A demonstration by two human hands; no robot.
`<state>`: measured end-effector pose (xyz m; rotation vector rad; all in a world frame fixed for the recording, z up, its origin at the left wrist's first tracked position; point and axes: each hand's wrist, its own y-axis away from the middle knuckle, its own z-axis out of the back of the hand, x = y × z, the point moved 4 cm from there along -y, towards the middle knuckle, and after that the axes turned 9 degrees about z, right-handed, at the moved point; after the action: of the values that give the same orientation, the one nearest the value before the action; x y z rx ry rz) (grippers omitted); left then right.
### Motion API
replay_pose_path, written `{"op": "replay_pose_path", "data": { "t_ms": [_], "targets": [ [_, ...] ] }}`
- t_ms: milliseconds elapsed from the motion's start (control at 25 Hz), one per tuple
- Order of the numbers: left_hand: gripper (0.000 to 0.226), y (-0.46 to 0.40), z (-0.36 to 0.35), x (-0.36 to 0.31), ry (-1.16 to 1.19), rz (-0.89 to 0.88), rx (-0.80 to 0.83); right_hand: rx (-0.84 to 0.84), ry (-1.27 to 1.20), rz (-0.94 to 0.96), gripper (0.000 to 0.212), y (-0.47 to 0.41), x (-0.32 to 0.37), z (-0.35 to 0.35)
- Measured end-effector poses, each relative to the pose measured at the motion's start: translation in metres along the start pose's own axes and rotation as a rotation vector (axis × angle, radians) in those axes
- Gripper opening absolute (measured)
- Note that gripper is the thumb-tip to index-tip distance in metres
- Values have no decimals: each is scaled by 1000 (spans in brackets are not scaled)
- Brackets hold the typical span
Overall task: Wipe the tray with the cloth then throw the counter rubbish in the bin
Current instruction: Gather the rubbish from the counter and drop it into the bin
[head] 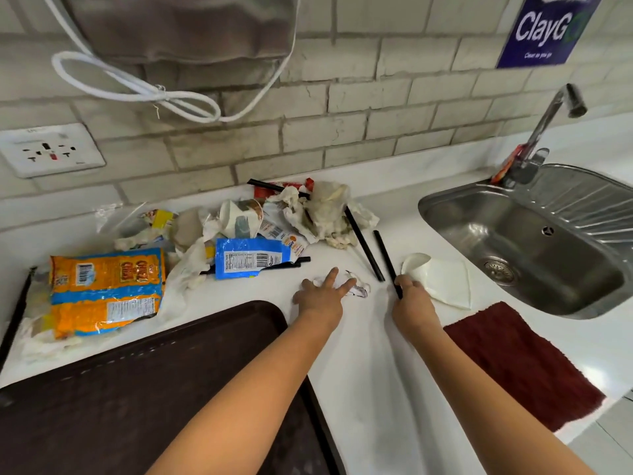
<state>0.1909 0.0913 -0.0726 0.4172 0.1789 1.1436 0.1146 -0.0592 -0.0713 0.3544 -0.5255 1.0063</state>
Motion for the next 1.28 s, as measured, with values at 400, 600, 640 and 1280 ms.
{"op": "replay_pose_path", "data": {
  "t_ms": [400, 600, 640, 1280],
  "targets": [
    [28, -9, 10, 2, 521, -58, -171, -63, -153, 56, 61, 20, 3, 14],
    [30, 32, 28, 5, 1118, 99, -216, -149, -214, 182, 59, 42, -1, 31],
    [31, 43, 29, 3, 1269, 119, -157, -158, -234, 204, 59, 49, -3, 34],
    [9, 244, -43, -128, 1902, 67, -120, -299, -516, 662, 45, 215, -127, 90]
  ]
}}
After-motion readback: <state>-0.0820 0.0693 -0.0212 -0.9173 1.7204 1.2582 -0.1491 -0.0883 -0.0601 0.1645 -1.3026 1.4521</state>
